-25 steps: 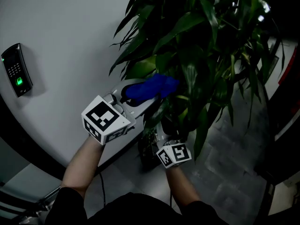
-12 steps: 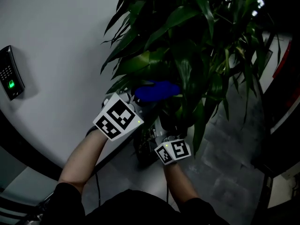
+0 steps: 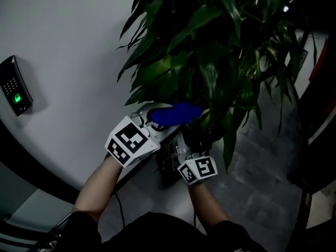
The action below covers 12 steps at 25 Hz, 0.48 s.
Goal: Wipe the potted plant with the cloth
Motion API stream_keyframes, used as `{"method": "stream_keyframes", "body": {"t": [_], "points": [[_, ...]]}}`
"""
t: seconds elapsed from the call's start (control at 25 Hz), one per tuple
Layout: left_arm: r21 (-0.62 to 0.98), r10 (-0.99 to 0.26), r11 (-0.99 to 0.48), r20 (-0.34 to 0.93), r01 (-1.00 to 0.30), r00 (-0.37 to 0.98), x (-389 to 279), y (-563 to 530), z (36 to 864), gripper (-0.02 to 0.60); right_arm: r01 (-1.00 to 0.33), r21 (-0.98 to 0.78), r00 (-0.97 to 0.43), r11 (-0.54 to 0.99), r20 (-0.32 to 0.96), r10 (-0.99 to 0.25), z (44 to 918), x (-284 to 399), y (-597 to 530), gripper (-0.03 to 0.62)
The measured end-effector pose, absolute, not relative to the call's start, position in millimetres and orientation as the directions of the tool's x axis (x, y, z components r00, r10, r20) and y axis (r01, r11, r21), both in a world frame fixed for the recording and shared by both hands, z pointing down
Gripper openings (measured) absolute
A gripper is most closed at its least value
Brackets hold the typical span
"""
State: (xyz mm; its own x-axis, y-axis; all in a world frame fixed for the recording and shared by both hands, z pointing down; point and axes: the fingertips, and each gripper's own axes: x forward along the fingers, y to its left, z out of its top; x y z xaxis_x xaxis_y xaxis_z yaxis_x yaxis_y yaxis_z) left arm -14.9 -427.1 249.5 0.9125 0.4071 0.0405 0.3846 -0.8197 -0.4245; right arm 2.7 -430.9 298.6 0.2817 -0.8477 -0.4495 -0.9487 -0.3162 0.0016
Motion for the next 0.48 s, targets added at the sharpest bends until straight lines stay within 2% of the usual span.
{"method": "stream_keyframes", "body": {"t": [0.48], "points": [[-0.275,0.484,-0.841,0.0,0.466,0.875,-52.9,-420.0,276.0,0.155,-0.946,-0.032,0.305,-0.324,-0.433,-0.848,310.3,-9.4,-429.1,0.003]]}}
